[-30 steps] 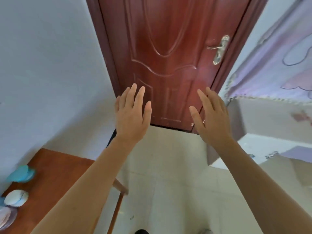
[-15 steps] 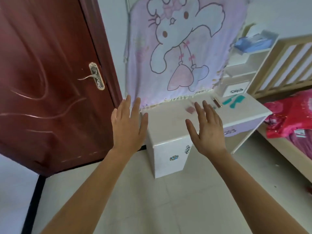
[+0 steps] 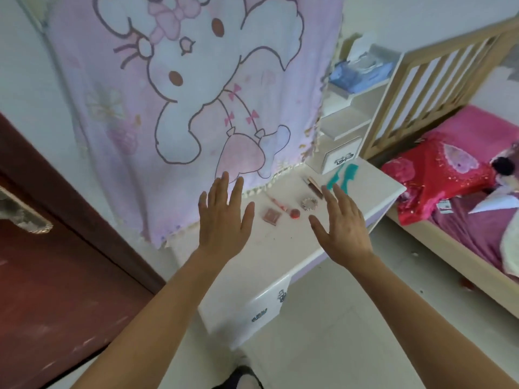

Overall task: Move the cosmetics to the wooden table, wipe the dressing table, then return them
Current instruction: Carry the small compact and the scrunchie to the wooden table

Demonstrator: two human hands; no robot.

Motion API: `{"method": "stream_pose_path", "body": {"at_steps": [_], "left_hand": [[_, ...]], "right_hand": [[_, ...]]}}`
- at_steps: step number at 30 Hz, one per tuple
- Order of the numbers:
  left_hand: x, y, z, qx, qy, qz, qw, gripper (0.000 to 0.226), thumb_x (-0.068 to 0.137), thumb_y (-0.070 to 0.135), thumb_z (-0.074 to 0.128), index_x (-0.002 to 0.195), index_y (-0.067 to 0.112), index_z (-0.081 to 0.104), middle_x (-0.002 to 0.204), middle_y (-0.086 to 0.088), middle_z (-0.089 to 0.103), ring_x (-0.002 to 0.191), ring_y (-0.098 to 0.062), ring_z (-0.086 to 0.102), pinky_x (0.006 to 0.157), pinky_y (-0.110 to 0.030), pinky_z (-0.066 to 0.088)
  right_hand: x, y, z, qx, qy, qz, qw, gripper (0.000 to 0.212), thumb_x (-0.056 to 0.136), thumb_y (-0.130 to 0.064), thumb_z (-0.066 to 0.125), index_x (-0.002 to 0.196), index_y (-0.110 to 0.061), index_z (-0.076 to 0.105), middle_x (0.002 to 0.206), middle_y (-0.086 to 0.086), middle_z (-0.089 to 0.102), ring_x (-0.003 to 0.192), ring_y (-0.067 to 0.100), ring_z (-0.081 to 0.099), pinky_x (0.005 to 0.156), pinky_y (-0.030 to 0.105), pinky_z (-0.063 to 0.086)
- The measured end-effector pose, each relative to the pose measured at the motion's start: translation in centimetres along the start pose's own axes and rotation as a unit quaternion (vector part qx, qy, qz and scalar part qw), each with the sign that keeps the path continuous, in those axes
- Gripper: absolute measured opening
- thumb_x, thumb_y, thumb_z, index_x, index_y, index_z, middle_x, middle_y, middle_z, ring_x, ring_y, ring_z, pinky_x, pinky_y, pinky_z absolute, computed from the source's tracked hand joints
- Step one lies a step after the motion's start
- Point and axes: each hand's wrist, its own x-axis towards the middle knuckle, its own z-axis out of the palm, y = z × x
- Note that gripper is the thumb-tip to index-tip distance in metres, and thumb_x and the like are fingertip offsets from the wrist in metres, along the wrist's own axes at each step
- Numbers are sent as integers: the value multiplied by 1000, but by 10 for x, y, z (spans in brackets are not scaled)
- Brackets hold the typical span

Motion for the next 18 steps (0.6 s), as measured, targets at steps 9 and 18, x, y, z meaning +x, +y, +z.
{"method": "stream_pose_path", "body": {"at_steps": [9,18], "left_hand": [[141,-7,92,-25,-129,37,991,59,101,41,41,154,20,26,163,-11,13,148,-32,17,118,-50,19],[183,-7,220,34,-272,-94,957,67,99,48,40,155,21,16,164,-10,4,149,-29,10,118,-50,18]], "right_hand": [[105,71,41,-15,-55,106,993,70,95,-47,51,153,-25,18,160,11,22,145,29,27,114,48,34],[208,161,147,11,-212,25,977,67,93,-33,59,152,-19,29,155,8,31,136,30,37,103,45,41]]}}
